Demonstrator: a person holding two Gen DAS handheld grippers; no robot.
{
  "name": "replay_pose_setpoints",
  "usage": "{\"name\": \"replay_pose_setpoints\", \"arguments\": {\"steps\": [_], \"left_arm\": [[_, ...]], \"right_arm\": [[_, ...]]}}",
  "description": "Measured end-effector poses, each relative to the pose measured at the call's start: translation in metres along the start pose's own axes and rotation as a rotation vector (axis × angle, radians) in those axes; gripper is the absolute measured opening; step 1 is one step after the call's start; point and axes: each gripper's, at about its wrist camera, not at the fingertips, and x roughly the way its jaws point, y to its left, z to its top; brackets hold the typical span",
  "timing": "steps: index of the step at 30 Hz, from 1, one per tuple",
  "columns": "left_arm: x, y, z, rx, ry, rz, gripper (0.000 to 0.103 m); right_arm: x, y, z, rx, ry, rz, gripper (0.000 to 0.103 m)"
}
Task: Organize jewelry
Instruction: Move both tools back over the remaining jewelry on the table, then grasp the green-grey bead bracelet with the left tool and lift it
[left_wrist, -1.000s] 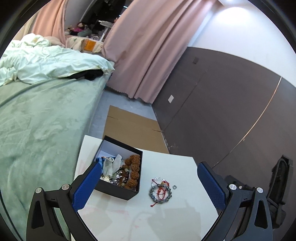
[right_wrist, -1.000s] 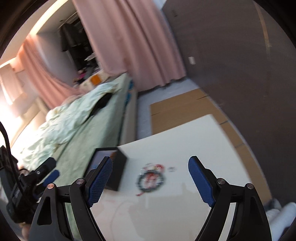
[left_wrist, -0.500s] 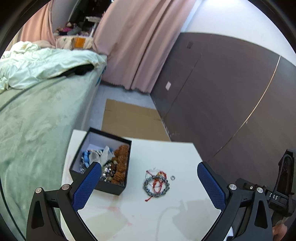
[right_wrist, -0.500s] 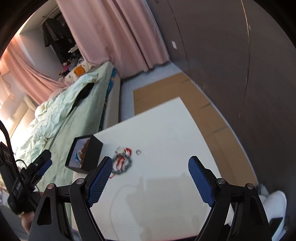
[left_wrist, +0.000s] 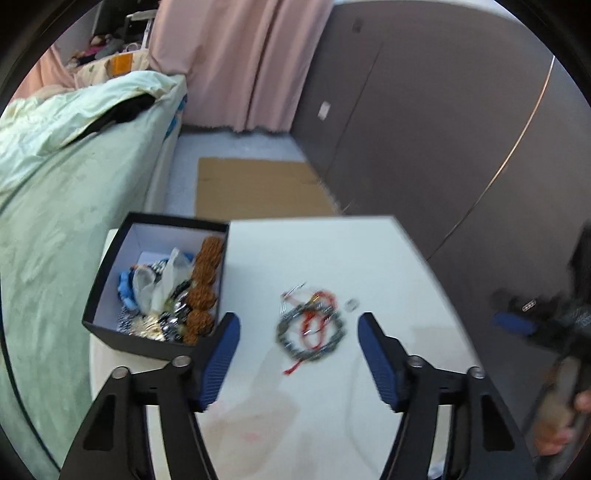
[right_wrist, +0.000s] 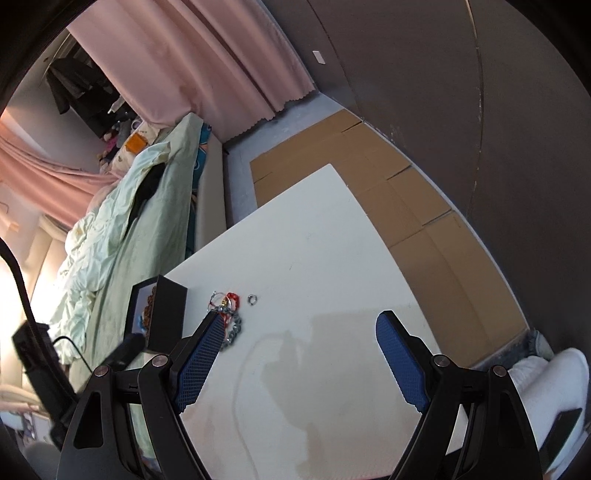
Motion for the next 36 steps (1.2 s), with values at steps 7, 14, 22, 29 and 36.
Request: {"name": "replay_pose_setpoints", "arguments": {"steps": [7,14,22,29,36], "left_arm": [[0.03,-0.008,-0.007,0.025,0.09,0.059,0.051],[0.06,-0.012,-0.009,-0.001,0.173,0.141,0.038],[0.078,-0.013,-0.009,-0.005,0.172,0.171,0.033],[0.08,-0.016,-0.012,0.015,0.122,0.2,0.031],[0.077,-0.003,-0.012,-0.028,0.122,0.165,0.01]], "right_arm": [[-0.001,0.0,0.005,0.008,-0.003,0.038,0.084],[-0.002,-0.006,0.008,0.046,-0.011,0.055,0.084],[-0.007,-0.014,0.011,0.086,-0.026,0.065,0.084],[-0.008,-0.017,0.011,0.1,-0.031,0.07,0.084],[-0.006,-0.014,0.007,0.105,-0.024,0.086,0.084]]}}
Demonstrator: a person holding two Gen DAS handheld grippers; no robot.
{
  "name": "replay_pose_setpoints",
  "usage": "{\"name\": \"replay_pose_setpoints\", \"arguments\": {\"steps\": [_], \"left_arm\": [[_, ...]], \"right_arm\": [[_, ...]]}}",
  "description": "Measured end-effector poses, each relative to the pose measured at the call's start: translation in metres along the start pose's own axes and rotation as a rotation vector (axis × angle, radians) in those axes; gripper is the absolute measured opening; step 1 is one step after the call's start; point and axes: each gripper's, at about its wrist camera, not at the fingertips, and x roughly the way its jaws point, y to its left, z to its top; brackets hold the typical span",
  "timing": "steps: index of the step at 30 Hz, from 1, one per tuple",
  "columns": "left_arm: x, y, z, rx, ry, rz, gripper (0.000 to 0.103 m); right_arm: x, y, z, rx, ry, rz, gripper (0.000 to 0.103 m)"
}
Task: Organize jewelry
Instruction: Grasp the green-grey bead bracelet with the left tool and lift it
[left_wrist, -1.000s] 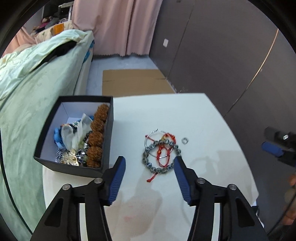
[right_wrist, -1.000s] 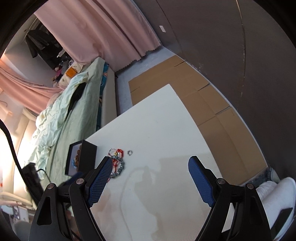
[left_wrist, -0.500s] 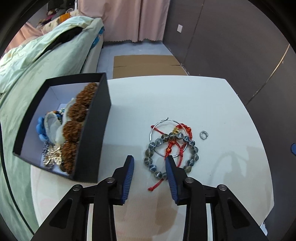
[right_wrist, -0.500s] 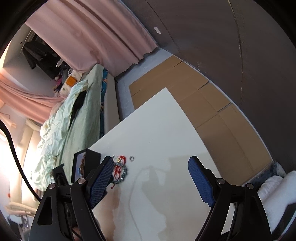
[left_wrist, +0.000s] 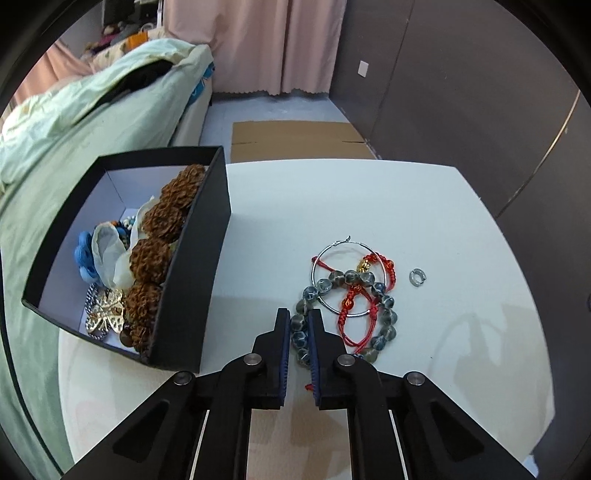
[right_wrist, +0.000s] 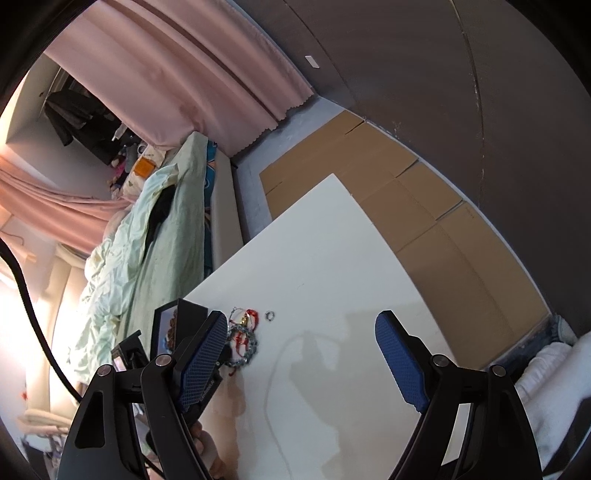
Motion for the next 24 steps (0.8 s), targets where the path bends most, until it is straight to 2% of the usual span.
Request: {"name": "replay_pose_setpoints", "arguments": {"steps": [4,10,13,19,24], "left_arm": [[-0.01,0.002,-0.001,-0.019,-0.012,-0.054,0.01],[-0.049,-0.001,0.003,-0.03,-0.101,-0.164,0.009],[-0.063,-0.004,0.005,-0.024,-0.134,-0.192,0.009],[-0.092,0.002,0.011,-0.034,-0.194,-0.251,0.009],[-0.109,0.014,0.016,-0.052,-0.237,-0.265,0.009]], "right_arm": [[0.003,0.003,-0.002,-0.008,0.009,0.002,0.084],[0.011,0.01,-0.007,-0.024,0.027,0.001,0.081],[0.016,0.011,-0.009,-0.025,0.037,-0.001,0.08],[0.031,0.016,-0.011,-0.042,0.061,-0.019,0.073],[0.048,0.025,-0.013,-0.076,0.096,-0.023,0.063]]}}
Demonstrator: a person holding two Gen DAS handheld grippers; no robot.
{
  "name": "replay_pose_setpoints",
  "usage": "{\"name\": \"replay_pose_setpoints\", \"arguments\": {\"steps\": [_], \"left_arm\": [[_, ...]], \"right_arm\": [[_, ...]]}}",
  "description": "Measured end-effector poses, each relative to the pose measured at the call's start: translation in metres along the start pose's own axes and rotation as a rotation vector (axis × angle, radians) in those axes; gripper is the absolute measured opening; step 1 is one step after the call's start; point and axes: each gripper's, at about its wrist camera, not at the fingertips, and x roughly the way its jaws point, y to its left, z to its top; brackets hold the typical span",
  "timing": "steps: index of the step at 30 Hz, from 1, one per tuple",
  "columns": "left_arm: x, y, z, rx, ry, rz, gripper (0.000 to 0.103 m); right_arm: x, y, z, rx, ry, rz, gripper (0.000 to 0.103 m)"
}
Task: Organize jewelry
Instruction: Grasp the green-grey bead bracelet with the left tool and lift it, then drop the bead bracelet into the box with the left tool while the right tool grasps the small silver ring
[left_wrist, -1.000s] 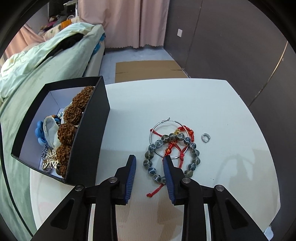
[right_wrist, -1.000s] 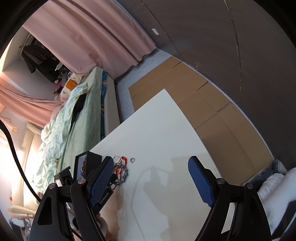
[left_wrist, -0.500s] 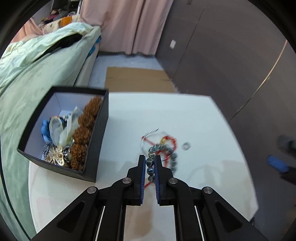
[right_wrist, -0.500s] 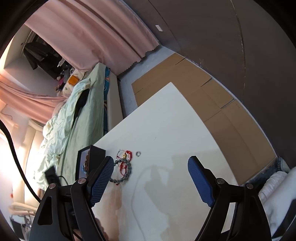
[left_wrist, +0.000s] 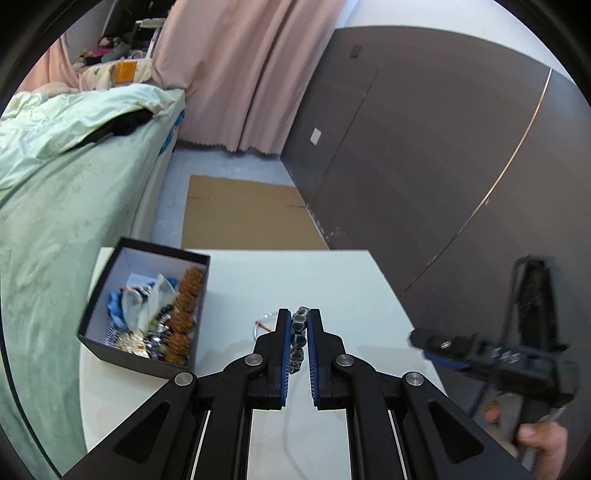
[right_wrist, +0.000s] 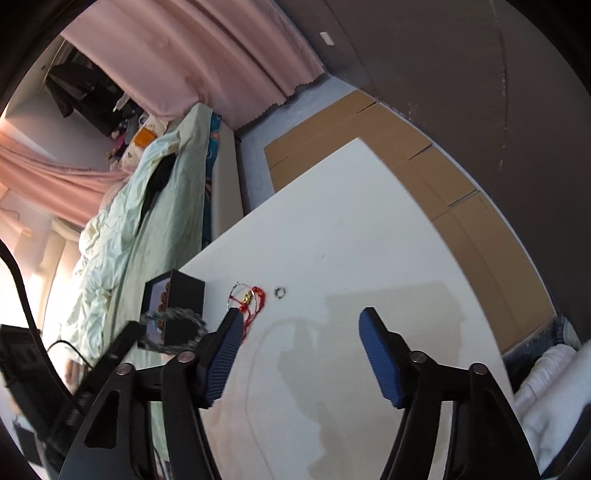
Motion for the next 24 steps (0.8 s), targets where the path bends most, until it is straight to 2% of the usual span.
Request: {"name": "replay_pose_setpoints", "arguments": {"steps": [4,8,19,24], "left_arm": [[-0.009,0.009,0.006,-0.024,-0.023,-0.004,0.009],[-0.015,0.017,0.013,-0.042,-0.046,-0.003,0.009],[-0.02,0.046,0.028,-0.095,-0.078,-0.007,0.009],[-0.016,0.058,0.034,-0.121,-0.078,-0.002,0.009]], "right_arm": [[0.014,0.007,0.001,-0.029,0.022,-0.015,0.058],[0.037,0.015,0.005,-0.068,0.061,-0.044,0.047],[0.087,0.042,0.015,-0.21,0.127,-0.131,0.046],[0.1,0.048,0.017,-0.247,0.146,-0.163,0.035]]}}
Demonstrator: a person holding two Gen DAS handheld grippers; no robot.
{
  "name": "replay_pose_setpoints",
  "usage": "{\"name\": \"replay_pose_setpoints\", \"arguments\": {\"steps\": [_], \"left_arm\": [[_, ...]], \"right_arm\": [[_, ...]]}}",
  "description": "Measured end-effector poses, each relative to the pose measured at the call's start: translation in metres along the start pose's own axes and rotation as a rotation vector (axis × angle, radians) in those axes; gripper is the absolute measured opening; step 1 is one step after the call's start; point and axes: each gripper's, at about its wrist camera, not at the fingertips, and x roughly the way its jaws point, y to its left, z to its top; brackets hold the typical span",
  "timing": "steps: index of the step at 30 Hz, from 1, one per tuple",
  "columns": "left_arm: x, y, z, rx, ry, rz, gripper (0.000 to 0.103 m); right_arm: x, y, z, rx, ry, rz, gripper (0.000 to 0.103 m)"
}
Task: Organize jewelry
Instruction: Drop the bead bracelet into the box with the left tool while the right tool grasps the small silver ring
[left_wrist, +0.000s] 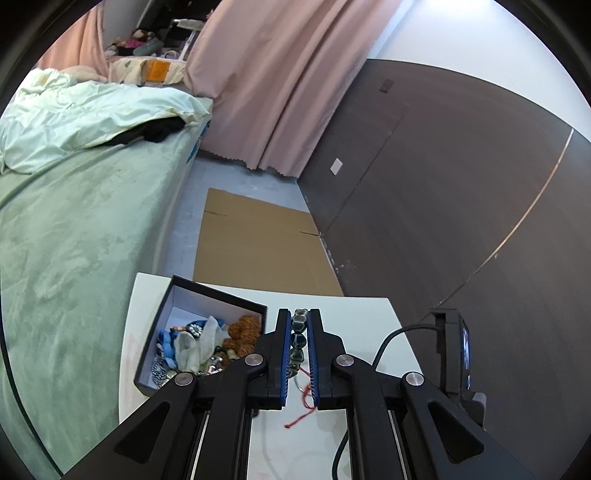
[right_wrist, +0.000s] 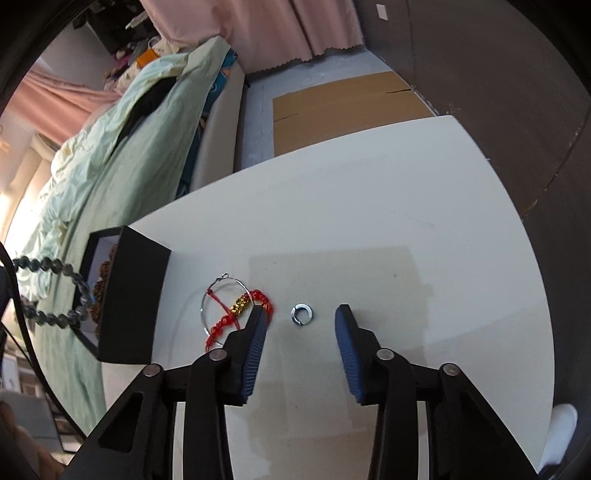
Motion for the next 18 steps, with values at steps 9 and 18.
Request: {"name": "replay_pose_setpoints", "arguments": {"steps": [9,18], "left_arm": [[0.014,0.013,0.006,-0.028,0.01,0.022,0.009],[0.007,0.015,0.004,-0.021,-0.028,0.082,0.009]], "right_arm": [[0.002,0.014,0.002,-0.1,0.021,-0.11,0.026],[0.001,0.028,-0.005,-0.183,0.007,-0.195,0.015]]}}
